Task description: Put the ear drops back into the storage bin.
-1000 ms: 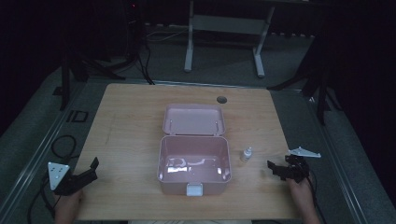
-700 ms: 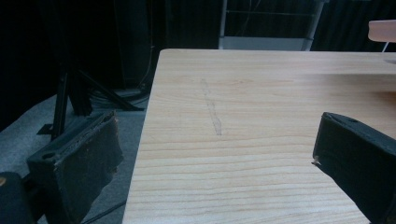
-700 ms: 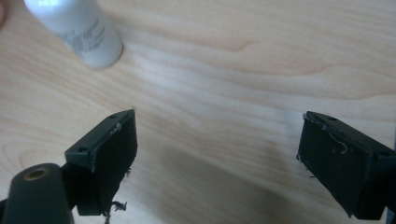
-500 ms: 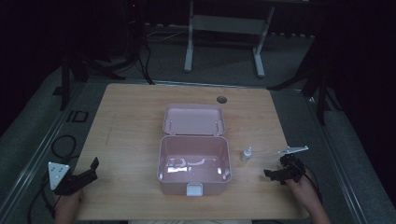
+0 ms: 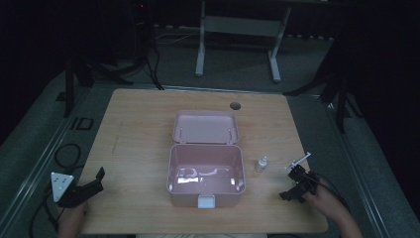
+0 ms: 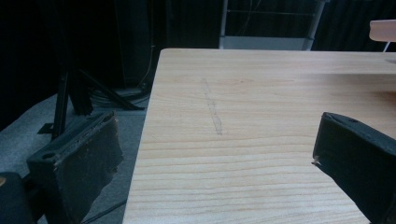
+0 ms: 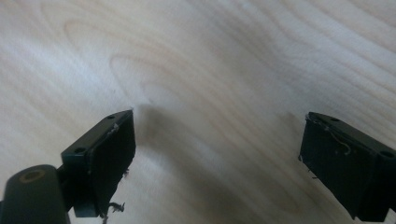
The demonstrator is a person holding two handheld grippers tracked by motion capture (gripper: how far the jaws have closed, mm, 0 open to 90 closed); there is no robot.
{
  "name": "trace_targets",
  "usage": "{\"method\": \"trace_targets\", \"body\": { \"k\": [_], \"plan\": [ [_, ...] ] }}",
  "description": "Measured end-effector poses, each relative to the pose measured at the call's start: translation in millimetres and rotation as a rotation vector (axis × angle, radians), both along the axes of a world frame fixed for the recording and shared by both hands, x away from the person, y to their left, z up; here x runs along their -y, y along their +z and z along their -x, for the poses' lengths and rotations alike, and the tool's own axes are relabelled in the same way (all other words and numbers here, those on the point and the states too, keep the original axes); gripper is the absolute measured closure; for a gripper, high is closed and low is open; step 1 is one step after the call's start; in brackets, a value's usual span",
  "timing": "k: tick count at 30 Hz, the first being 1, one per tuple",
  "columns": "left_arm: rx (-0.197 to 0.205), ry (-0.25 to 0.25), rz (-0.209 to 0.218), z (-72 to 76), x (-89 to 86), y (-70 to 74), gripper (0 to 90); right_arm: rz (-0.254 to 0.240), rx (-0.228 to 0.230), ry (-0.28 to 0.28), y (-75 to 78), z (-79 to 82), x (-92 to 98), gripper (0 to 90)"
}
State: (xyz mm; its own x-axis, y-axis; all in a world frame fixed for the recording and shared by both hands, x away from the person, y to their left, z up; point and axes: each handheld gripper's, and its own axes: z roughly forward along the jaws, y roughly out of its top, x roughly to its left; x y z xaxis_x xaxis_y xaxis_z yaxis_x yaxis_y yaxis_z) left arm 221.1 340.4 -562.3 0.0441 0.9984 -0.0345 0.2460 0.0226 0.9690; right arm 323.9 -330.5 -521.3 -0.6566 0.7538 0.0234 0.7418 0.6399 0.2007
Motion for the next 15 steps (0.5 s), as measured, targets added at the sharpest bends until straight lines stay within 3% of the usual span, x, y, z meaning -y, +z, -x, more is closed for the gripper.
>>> {"method": "trace_targets", "body": {
  "k": [10,15],
  "plan": [
    [-0.001,-0.006,0.004,-0.1,-0.4,0.0,1.4,0.175,-0.174,0.140,9.2,2.1,-12.7,10.2],
    [-0.001,-0.006,0.004,-0.1,-0.4,0.0,1.4,0.270,-0.253,0.161,7.8,1.7,-17.9,10.3]
  ]
}}
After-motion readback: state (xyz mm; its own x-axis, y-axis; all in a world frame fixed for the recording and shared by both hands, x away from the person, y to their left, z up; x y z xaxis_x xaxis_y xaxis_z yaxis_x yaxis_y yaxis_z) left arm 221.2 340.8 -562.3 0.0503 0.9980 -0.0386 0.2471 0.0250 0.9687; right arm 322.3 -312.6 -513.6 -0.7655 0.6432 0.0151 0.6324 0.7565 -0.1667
